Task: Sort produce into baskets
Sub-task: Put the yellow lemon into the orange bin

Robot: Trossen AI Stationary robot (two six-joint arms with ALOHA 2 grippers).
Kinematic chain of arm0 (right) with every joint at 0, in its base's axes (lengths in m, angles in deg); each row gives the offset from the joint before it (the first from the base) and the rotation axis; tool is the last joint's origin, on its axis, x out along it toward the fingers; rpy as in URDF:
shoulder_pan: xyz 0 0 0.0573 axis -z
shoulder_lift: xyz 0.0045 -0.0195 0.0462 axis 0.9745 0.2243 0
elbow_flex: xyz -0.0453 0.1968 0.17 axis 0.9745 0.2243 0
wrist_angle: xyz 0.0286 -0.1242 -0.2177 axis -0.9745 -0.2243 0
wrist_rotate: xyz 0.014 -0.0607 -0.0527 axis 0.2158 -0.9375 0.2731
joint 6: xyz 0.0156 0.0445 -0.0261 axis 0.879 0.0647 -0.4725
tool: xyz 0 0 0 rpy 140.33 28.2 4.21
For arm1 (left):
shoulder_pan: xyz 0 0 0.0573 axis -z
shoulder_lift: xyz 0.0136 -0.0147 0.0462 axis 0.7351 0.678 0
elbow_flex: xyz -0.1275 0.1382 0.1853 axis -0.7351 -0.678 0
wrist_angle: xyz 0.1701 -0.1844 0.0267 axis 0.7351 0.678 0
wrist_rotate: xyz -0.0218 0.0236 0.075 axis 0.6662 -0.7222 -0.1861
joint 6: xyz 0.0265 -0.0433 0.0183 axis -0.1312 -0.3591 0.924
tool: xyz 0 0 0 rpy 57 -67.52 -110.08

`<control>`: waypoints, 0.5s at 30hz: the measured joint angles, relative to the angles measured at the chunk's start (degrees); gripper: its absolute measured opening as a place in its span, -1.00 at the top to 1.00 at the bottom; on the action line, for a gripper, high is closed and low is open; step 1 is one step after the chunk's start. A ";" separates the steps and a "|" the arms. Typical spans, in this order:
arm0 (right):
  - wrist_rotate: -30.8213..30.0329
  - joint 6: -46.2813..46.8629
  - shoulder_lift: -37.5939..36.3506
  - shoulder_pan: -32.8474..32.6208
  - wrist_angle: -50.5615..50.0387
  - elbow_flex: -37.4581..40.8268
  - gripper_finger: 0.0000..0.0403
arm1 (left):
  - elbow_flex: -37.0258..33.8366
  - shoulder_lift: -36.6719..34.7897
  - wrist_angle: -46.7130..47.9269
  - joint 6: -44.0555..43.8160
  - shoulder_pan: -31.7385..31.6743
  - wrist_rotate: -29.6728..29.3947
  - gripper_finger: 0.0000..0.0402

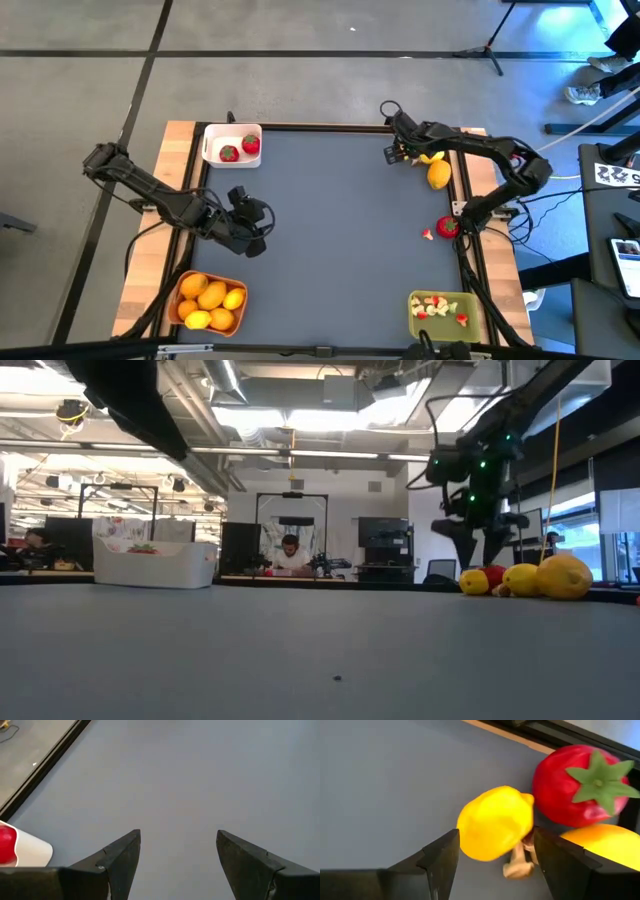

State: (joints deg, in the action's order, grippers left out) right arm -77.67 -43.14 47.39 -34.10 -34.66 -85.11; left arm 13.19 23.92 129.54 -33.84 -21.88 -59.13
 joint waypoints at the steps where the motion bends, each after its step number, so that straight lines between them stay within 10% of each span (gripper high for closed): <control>1: -0.38 0.16 0.78 -0.02 0.51 0.00 -0.25 | 0.00 0.00 0.00 0.27 0.00 -0.01 -0.28; 15: -1.83 0.23 7.42 -0.21 5.89 -0.22 -0.26 | 0.00 0.00 0.00 4.02 -0.98 -0.82 -0.28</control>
State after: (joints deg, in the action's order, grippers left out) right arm -79.50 -42.91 54.81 -34.31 -28.77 -85.33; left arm 13.19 23.92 129.54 -29.82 -22.86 -59.95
